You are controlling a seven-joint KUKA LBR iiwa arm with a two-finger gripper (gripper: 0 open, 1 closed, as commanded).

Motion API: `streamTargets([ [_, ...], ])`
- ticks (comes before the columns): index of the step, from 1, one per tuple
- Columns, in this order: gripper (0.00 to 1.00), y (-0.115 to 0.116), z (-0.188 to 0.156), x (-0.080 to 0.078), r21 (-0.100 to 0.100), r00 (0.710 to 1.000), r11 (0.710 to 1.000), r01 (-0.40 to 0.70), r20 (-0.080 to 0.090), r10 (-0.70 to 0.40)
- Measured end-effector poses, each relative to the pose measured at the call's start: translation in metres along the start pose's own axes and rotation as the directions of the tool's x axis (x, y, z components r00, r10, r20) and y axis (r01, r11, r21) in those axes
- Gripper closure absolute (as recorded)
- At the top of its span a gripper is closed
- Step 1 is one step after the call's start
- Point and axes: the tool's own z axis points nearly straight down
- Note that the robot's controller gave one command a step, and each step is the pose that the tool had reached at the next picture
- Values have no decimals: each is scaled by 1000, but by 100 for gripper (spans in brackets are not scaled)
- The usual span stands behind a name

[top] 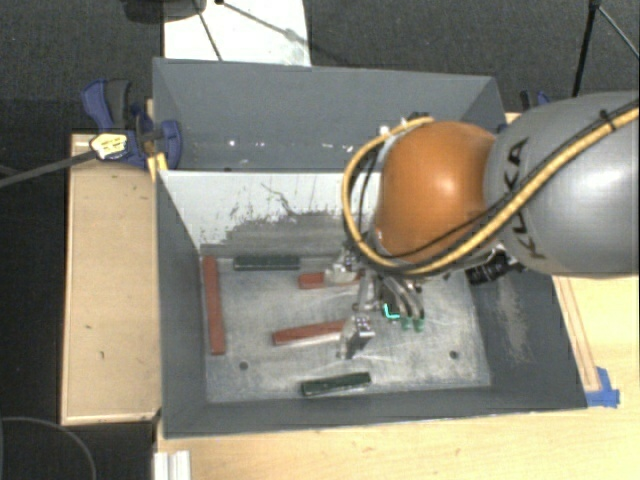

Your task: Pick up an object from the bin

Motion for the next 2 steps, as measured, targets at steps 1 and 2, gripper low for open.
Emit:
streamTargets([
  [1, 0, -1, -4, -2, -1, 1000, 1000, -4, 8, 4],
  [2, 0, -17, 63, -5, -1, 998, 998, 59, 13, -59],
])
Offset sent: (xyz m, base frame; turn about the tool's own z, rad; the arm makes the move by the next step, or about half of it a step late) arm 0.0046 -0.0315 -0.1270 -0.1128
